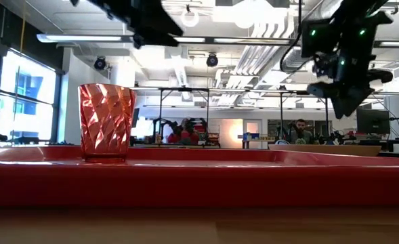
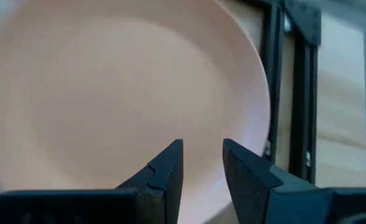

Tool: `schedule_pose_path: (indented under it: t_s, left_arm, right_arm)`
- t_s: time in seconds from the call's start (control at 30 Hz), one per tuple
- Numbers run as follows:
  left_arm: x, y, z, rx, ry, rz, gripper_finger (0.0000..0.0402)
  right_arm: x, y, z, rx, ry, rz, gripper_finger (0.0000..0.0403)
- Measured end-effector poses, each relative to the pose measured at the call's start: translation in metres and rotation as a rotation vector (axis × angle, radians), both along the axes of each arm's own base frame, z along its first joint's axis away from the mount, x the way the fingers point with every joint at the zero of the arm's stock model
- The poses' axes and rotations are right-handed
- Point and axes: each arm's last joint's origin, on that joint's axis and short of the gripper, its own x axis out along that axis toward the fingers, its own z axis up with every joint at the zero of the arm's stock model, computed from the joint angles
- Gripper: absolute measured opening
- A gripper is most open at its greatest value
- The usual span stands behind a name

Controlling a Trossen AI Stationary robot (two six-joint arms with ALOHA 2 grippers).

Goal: Pick and place plate/cup/fork/spoon on tray
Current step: Put the orange plate on the red tray to the bottom right of the brown cup

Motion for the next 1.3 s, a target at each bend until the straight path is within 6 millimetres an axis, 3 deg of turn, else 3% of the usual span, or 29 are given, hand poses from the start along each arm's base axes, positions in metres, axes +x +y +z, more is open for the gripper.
schedule_pose_path:
  t_s: [0.1,0.23,0.37,0.47,0.77,1.0,1.3]
  left_arm:
    - [0.014,0.004,-0.002,0.021,-0.068,-0.011,0.0195]
    - [0.023,0.004,-0.01,0.052,-0.058,-0.011,0.0195]
    - [0.028,0.007,-0.015,0.071,-0.046,0.012,0.0195]
    - [0.027,0.011,-0.015,0.102,-0.044,0.038,0.0195]
    - [0.024,0.024,-0.021,0.228,0.033,0.155,0.0195]
    - [0.017,0.038,-0.036,0.258,0.086,0.186,0.0195]
    - [0.011,0.044,-0.05,0.257,0.092,0.207,0.0195]
  right_arm:
    - [-0.005,-0.011,-0.004,0.097,0.012,-0.015,0.0106]
    - [-0.003,-0.005,-0.004,0.17,-0.039,-0.019,0.0106]
    - [-0.009,0.003,-0.002,0.075,0.002,-0.137,0.0106]
    - [-0.018,0.007,-0.001,0.003,0.006,-0.315,0.0106]
    - [-0.027,0.001,-0.001,-0.055,0.009,-0.539,0.0106]
    - [-0.023,-0.005,-0.004,-0.031,-0.101,-0.626,0.0106]
    - [-0.025,-0.014,-0.02,0.019,-0.069,-0.694,0.0104]
